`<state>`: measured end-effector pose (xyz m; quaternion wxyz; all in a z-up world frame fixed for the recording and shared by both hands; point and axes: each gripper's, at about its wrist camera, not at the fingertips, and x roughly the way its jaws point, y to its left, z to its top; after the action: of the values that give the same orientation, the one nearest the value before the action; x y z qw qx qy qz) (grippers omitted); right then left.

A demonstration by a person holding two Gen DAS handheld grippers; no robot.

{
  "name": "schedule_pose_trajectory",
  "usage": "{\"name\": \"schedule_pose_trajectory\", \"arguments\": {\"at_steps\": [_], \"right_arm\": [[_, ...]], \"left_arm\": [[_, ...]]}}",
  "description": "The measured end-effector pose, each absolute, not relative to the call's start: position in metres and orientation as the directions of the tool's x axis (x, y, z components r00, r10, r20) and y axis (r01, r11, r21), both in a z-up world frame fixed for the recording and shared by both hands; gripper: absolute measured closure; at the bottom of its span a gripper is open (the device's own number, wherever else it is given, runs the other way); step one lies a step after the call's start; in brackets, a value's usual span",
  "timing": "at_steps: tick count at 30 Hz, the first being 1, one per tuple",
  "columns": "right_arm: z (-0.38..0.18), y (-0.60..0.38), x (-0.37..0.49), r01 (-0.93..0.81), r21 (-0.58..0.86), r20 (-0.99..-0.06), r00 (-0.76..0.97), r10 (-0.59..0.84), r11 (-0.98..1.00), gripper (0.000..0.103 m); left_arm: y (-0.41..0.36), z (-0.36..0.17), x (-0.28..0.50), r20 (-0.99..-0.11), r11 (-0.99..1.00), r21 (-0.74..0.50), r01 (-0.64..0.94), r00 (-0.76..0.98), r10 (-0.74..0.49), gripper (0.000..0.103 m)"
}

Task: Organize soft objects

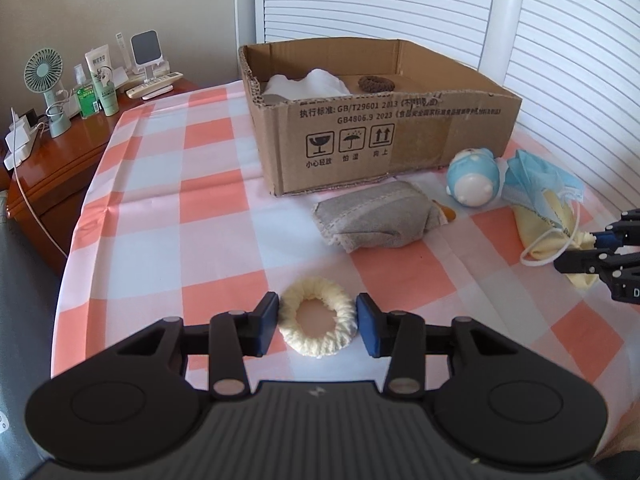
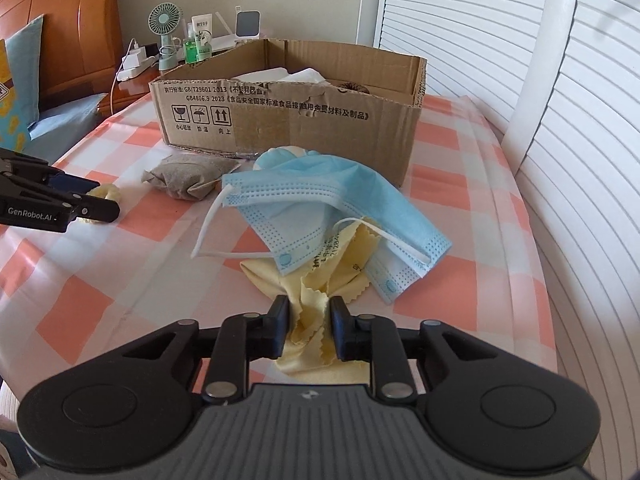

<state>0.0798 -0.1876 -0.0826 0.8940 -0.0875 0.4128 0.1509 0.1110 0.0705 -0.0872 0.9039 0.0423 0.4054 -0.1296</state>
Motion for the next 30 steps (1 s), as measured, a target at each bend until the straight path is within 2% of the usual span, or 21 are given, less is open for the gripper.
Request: {"name": "schedule_pose_trajectory", "arguments": {"at_steps": [1,2,4,9,10,12,14,17,20,30], "right_arm": [[-0.083,-0.187,0.081,-0.34,-0.032,-0.762,0.617,0.198,0.94,0.064],[-0.083,-0.186,0.082,-0.34,-0.034,-0.758,0.621,0.197,0.94,0.049],[-0.083,-0.184,0.083,-0.337,-0.037,-0.746,0.636,0.198,0.941,0.037],[-0.087,-0.18,0.09,-0.326,-0.033,-0.75,0.633,0.192,0.945,0.037],[-0.088,-0.18,0.089,-0.326,-0.037,-0.746,0.638,0.19,0.945,0.038],[-0.088,-0.178,0.089,-0.332,-0.048,-0.744,0.641,0.188,0.942,0.049],[-0.086,-0.178,0.089,-0.332,-0.052,-0.748,0.638,0.183,0.942,0.074],[-0.084,-0.18,0.087,-0.322,-0.07,-0.752,0.639,0.162,0.944,0.085],[-0.078,-0.185,0.084,-0.317,-0.06,-0.749,0.641,0.168,0.946,0.089],[-0.04,-0.195,0.068,-0.331,-0.068,-0.681,0.705,0.199,0.941,0.09]], "left_arm": [[0.07,-0.087,0.111,-0.743,0.963,-0.026,0.267,0.639,-0.197,0.06],[0.07,-0.087,0.111,-0.743,0.963,-0.025,0.267,0.64,-0.196,0.06],[0.07,-0.088,0.112,-0.743,0.964,-0.023,0.263,0.641,-0.193,0.059],[0.069,-0.088,0.113,-0.745,0.97,-0.025,0.244,0.643,-0.181,0.059],[0.068,-0.088,0.112,-0.745,0.97,-0.023,0.24,0.643,-0.177,0.06],[0.067,-0.087,0.112,-0.746,0.971,-0.022,0.238,0.643,-0.174,0.062],[0.066,-0.087,0.112,-0.747,0.97,-0.024,0.242,0.641,-0.179,0.064],[0.065,-0.086,0.111,-0.751,0.969,-0.024,0.246,0.635,-0.18,0.066],[0.065,-0.084,0.109,-0.755,0.966,-0.036,0.255,0.627,-0.194,0.066],[0.058,-0.068,0.1,-0.731,0.956,-0.032,0.293,0.645,-0.222,0.067]]}}
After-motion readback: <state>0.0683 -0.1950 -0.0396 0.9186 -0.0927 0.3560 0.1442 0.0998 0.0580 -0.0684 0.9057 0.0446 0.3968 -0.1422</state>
